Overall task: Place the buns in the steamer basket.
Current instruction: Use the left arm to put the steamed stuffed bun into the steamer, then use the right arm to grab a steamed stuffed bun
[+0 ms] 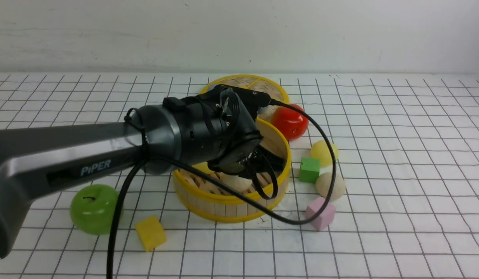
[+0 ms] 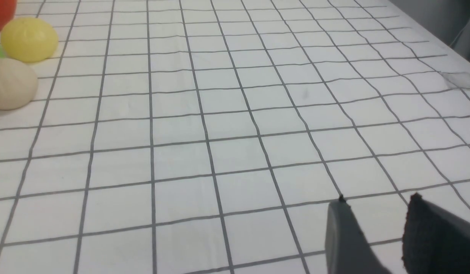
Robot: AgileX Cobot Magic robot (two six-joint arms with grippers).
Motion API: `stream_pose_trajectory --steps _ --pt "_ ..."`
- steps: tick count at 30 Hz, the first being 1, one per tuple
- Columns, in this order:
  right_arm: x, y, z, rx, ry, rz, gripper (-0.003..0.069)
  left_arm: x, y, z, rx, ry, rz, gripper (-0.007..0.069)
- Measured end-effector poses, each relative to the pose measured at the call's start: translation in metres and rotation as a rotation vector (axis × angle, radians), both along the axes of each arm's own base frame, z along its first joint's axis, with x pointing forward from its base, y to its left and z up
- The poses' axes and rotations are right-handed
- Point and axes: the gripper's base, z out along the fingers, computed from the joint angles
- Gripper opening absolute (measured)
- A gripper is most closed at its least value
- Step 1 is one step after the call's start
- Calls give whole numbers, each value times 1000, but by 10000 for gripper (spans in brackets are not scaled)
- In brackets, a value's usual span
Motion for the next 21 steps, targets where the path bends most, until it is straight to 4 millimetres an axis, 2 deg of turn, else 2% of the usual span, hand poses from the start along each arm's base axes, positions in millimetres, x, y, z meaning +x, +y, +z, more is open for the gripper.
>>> stream_pose_trajectory --steps 4,8,11,12,15,17,19,20,21 --pt "0 0 0 0 0 0 239 -4 5 16 -5 -16 11 230" --pt "0 0 0 0 0 0 239 -18 20 61 -19 -86 -5 186" --pt "0 0 0 -1 0 0 239 -36 38 105 -46 -161 -15 123" --pt "0 0 0 -1 0 0 239 -41 42 114 -52 -176 -14 104" --pt "0 0 0 0 0 0 239 -71 73 163 -71 -242 5 -14" --pt "0 0 0 0 0 0 239 -86 87 180 -84 -269 15 -13" --pt "0 0 0 0 0 0 239 -113 114 202 -107 -306 36 -13" --pt "0 0 0 0 0 0 239 -115 116 202 -106 -306 36 -13" --pt "0 0 0 -1 0 0 239 -131 130 208 -121 -322 44 -13"
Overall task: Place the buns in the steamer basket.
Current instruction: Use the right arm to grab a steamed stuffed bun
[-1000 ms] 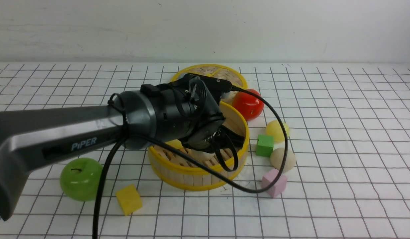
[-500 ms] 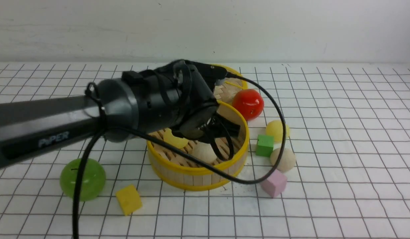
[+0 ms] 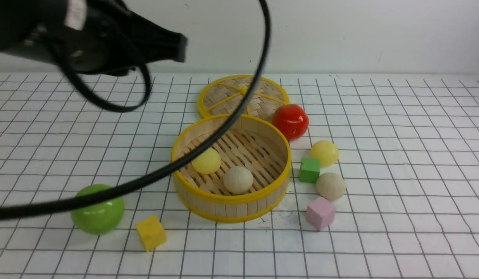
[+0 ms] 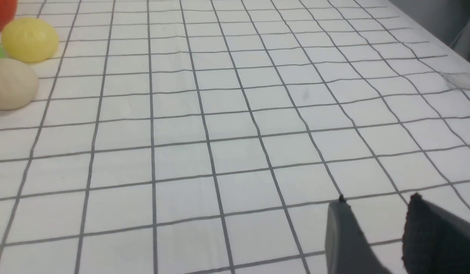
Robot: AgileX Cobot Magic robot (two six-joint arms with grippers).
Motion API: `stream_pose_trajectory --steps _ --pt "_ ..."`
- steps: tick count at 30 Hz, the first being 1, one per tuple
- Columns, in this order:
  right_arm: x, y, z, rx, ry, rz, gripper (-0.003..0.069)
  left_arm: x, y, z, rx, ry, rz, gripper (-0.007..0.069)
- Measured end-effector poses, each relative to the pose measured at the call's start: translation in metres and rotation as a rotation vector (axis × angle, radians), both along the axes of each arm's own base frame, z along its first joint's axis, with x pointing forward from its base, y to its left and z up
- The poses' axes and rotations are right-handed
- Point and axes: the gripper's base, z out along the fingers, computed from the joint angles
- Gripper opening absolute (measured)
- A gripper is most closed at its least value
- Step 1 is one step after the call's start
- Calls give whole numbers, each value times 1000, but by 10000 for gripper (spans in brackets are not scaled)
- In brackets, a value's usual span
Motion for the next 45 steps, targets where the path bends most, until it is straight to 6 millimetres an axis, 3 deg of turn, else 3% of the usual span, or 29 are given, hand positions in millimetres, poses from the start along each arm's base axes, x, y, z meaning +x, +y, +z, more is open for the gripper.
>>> stream_pose_trajectory --steps 3,6,7,17,29,45 --pt "0 0 0 0 0 0 239 -19 16 3 -27 -16 -2 -13" --pt "0 0 0 0 0 0 239 -39 28 -8 -77 7 -28 -13" --pt "0 0 0 0 0 0 239 -46 29 -19 -116 40 -55 -13" --pt "0 0 0 0 0 0 239 -54 4 -74 -365 277 -138 -13" --pt "0 0 0 0 0 0 239 -89 6 -61 -217 202 -548 -13" --pt "0 0 0 1 0 0 239 -94 3 -60 -251 228 -598 -13"
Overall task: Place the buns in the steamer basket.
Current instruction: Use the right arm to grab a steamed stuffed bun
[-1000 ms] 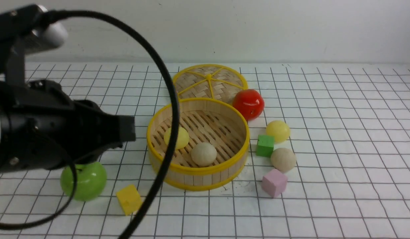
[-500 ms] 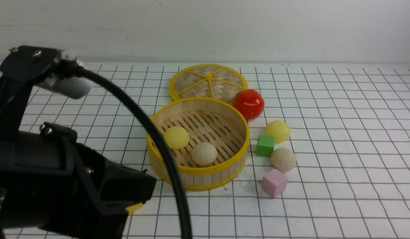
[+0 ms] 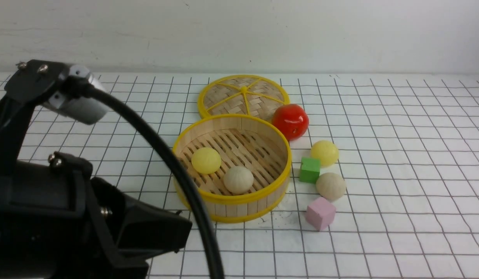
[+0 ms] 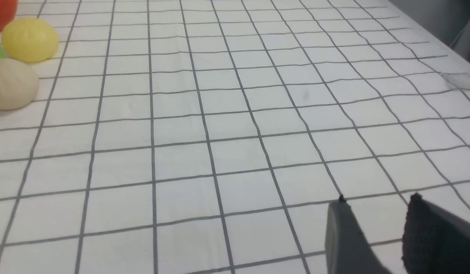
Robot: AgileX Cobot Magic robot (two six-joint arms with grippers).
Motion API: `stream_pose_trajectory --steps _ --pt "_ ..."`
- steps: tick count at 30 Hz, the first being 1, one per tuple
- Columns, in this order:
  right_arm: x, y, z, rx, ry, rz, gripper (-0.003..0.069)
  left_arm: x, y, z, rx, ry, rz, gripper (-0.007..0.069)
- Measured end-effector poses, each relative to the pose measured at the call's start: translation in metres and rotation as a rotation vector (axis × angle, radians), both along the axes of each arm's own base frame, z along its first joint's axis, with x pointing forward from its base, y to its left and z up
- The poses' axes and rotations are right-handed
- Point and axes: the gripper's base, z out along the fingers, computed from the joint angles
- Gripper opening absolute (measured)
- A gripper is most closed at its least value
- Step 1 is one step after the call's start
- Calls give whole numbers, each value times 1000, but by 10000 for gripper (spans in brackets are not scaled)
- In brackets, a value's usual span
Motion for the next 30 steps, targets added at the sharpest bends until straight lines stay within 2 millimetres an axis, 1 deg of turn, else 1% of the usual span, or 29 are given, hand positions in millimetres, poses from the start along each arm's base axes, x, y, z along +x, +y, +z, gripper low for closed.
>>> stream_pose_trajectory --steps 8,14,17,21,22,24,25,26,27,28,29,30 --pt "0 0 0 -1 0 0 239 2 -1 3 -26 -24 12 -13" --pt "0 0 0 -1 0 0 239 11 -2 16 -138 -152 73 -11" --pt "0 0 0 -1 0 0 239 12 1 21 -141 -220 89 -10" --pt "0 0 0 -1 0 0 239 5 19 27 -137 -386 149 -6" --pt "0 0 0 -1 0 0 239 5 20 26 -138 -388 156 -6" --pt "0 0 0 -1 0 0 239 1 36 22 -161 -464 230 -4" --pt "0 0 0 -1 0 0 239 2 38 21 -163 -476 244 -4" --pt "0 0 0 -1 0 0 239 0 50 12 -182 -500 310 -2" --pt "0 0 0 -1 0 0 239 -1 51 13 -187 -511 318 -2" --pt "0 0 0 -1 0 0 239 -2 63 -2 -190 -530 389 -1" --pt "0 0 0 -1 0 0 239 -5 70 -12 -198 -548 425 0" --pt "0 0 0 -1 0 0 239 -8 75 -16 -208 -569 451 1"
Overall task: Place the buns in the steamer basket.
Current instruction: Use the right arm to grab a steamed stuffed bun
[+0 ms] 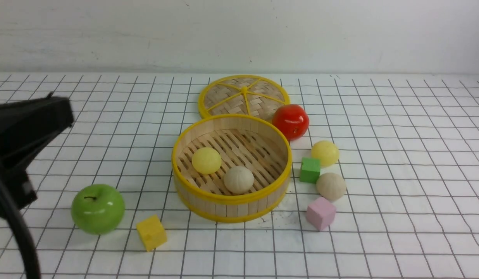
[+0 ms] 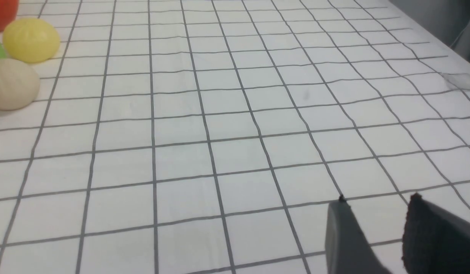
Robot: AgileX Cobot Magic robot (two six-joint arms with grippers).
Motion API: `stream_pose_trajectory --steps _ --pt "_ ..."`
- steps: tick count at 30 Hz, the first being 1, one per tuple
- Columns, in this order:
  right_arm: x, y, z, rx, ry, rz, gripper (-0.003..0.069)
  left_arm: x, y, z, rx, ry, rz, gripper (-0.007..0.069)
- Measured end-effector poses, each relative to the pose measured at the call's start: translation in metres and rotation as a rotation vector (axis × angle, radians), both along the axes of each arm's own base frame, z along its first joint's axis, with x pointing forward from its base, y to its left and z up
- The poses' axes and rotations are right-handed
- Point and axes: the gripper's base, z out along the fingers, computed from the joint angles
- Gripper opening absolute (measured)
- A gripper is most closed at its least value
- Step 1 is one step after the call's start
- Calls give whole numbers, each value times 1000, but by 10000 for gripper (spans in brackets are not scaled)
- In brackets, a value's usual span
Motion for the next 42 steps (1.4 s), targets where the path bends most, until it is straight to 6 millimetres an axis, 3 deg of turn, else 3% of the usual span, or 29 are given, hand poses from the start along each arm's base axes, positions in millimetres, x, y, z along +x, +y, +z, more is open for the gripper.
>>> stream_pose_trajectory --steps 6,9,12,15,17,19,23,42 --pt "0 0 0 0 0 0 239 -28 29 -57 -50 -90 161 7" --pt "0 0 0 0 0 0 239 -39 38 -72 -85 -119 227 8" --pt "0 0 0 0 0 0 239 -52 45 -102 -112 -112 306 15" --pt "0 0 0 0 0 0 239 -53 47 -140 -106 16 335 18" --pt "0 0 0 0 0 0 239 -51 46 -153 -110 72 337 18" --pt "0 0 0 -1 -1 0 239 -50 46 -181 -141 232 350 22" --pt "0 0 0 -1 -1 0 239 -52 47 -194 -149 344 377 27" --pt "0 0 0 -2 -1 0 239 -51 50 -194 -77 319 403 39"
